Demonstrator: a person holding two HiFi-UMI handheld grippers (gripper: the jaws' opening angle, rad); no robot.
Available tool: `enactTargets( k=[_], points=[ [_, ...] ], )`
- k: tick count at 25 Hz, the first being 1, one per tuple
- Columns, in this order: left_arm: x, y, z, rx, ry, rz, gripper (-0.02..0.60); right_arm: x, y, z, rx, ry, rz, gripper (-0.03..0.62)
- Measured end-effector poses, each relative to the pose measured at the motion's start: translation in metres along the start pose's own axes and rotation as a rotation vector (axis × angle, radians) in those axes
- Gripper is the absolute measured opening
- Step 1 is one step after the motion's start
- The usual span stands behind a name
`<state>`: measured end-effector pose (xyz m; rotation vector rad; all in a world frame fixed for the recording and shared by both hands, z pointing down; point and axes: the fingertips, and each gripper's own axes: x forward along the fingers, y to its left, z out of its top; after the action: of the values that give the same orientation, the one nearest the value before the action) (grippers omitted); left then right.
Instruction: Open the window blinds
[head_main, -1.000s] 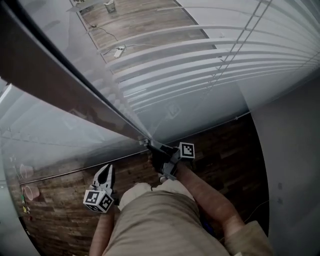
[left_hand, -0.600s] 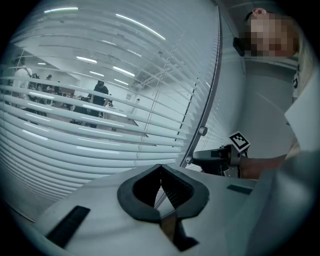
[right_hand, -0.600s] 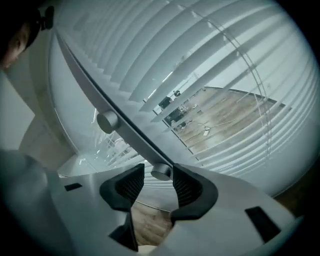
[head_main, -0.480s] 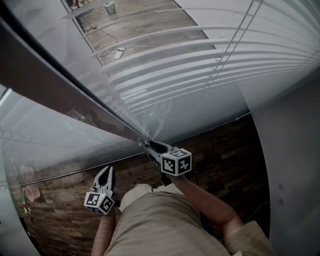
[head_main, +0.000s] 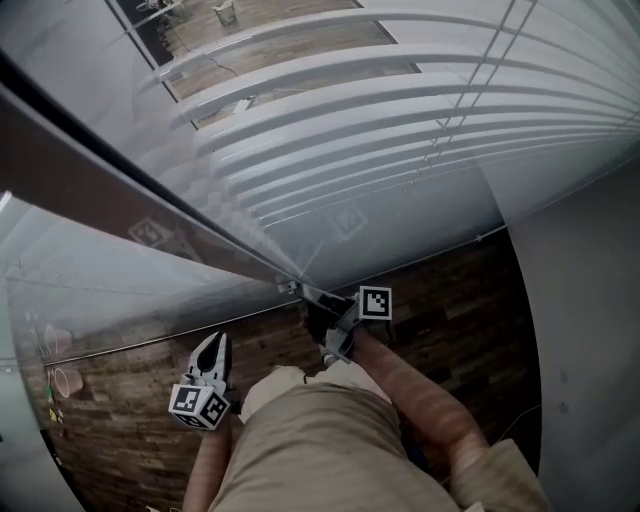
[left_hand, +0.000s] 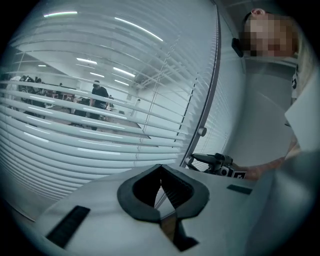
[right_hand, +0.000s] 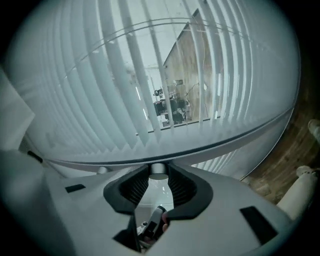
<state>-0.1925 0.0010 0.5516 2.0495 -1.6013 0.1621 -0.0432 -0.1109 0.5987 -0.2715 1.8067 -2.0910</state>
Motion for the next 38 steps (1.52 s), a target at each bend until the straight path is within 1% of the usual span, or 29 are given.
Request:
enactTargets(
  k=[5,10,12,13,14,16,19,20,21,23,25,26,27,28,29,30,33,36,38],
  points=[
    [0.000,-0.002,-0.001,0.001,0.006,0.006,0.012,0.000,-0.005,0.000,0.105,0.002,0.071,0.124],
    [0.002,-0.005,-0.004,0.003,0.009,0.006,0.012,0.000,-0.010,-0.002,0.241,0.006,0.144,0.124],
    [0.003,-0.008,0.001,0.005,0.000,-0.001,0.012,0.000,-0.010,-0.001,0.245,0.012,0.142,0.124],
    [0.004,-0.010,0.007,0.006,-0.007,-0.008,0.012,0.001,-0.006,0.000,0.218,0.016,0.127,0.124],
    [0.003,-0.014,0.015,0.006,-0.013,-0.015,0.012,0.002,0.001,0.000,0.173,0.022,0.102,0.124],
    [-0.001,-0.023,0.029,0.005,-0.018,-0.025,0.012,0.001,0.019,-0.001,0.044,0.051,0.035,0.126],
    [-0.006,-0.027,0.038,-0.005,-0.021,-0.021,0.012,0.000,0.038,-0.003,-0.182,0.123,-0.075,0.149],
    [-0.006,-0.026,0.039,-0.008,-0.026,-0.017,0.012,-0.002,0.042,-0.003,-0.281,0.152,-0.129,0.152],
    [-0.006,-0.025,0.040,-0.013,-0.029,-0.013,0.012,-0.006,0.043,-0.004,-0.404,0.190,-0.197,0.152],
    [-0.008,-0.026,0.046,-0.026,-0.032,-0.004,0.012,-0.020,0.040,-0.007,-0.717,0.307,-0.380,0.152],
    [-0.012,-0.029,0.056,-0.038,-0.037,-0.006,0.012,-0.040,0.034,-0.009,-1.062,0.481,-0.584,0.152],
    [-0.012,-0.030,0.059,-0.039,-0.037,-0.008,0.012,-0.050,0.030,-0.010,-1.203,0.574,-0.660,0.152],
    [-0.011,-0.031,0.059,-0.037,-0.032,-0.010,0.012,-0.058,0.025,-0.011,-1.305,0.657,-0.708,0.152],
    [-0.009,-0.031,0.057,-0.032,-0.023,-0.013,0.012,-0.064,0.020,-0.012,-1.369,0.721,-0.731,0.152],
    [-0.005,-0.031,0.053,-0.027,-0.015,-0.018,0.012,-0.069,0.016,-0.014,-1.398,0.763,-0.735,0.152],
    [0.000,-0.031,0.049,-0.021,-0.008,-0.024,0.012,-0.073,0.013,-0.016,-1.400,0.785,-0.729,0.152],
    [0.002,-0.035,0.041,-0.011,-0.003,-0.030,0.012,-0.091,0.012,-0.027,-1.370,0.799,-0.719,0.152],
    [-0.001,-0.037,0.038,-0.023,-0.016,-0.024,0.012,-0.109,0.009,-0.031,-1.387,0.834,-0.743,0.152],
    [-0.001,-0.041,0.036,-0.029,-0.015,-0.026,0.012,-0.115,0.013,-0.030,-1.390,0.838,-0.754,0.152]
  ],
)
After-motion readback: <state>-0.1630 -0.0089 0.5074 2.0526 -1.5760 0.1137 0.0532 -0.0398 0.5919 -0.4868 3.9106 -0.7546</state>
